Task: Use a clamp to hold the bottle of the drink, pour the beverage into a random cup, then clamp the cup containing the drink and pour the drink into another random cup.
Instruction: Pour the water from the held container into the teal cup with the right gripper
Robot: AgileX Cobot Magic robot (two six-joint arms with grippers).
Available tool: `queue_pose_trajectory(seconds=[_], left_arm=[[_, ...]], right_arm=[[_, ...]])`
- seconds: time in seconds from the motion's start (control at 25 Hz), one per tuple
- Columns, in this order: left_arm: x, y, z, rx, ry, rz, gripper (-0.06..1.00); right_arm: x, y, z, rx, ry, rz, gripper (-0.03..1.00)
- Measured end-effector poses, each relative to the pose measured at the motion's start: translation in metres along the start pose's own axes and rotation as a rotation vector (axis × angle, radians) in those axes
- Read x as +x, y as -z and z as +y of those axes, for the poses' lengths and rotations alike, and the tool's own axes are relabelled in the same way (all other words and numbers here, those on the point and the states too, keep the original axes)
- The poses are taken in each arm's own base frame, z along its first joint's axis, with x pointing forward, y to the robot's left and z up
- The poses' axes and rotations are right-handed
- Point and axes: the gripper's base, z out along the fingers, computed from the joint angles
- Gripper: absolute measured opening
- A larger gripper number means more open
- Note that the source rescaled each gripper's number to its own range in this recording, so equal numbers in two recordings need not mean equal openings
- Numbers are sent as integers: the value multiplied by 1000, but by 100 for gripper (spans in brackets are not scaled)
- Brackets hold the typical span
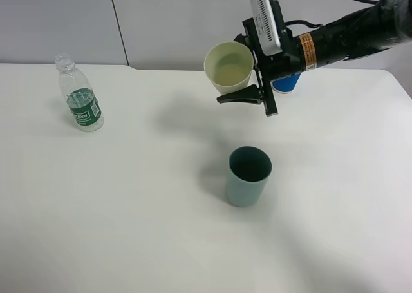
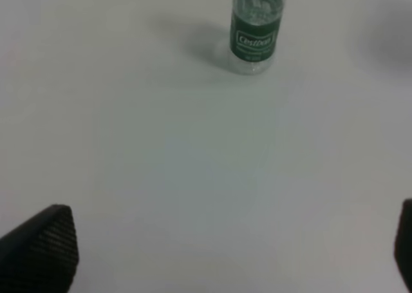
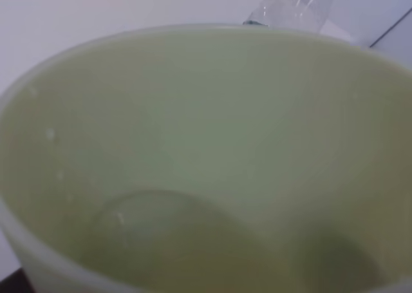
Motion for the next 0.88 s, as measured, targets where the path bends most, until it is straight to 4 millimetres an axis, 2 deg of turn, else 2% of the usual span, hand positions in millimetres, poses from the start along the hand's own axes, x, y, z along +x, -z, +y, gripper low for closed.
queue_pose_trajectory(seconds=[0.32, 0.64, 0.88], left_arm=[[0, 0, 0, 0, 0, 0, 100], [0, 0, 0, 0, 0, 0, 100], [0, 0, 0, 0, 0, -2, 100]], right_arm=[[-4, 0, 25, -36, 142, -7, 0], [-8, 25, 41, -7, 178, 33, 0], [-16, 29, 49, -9, 274, 32, 0]])
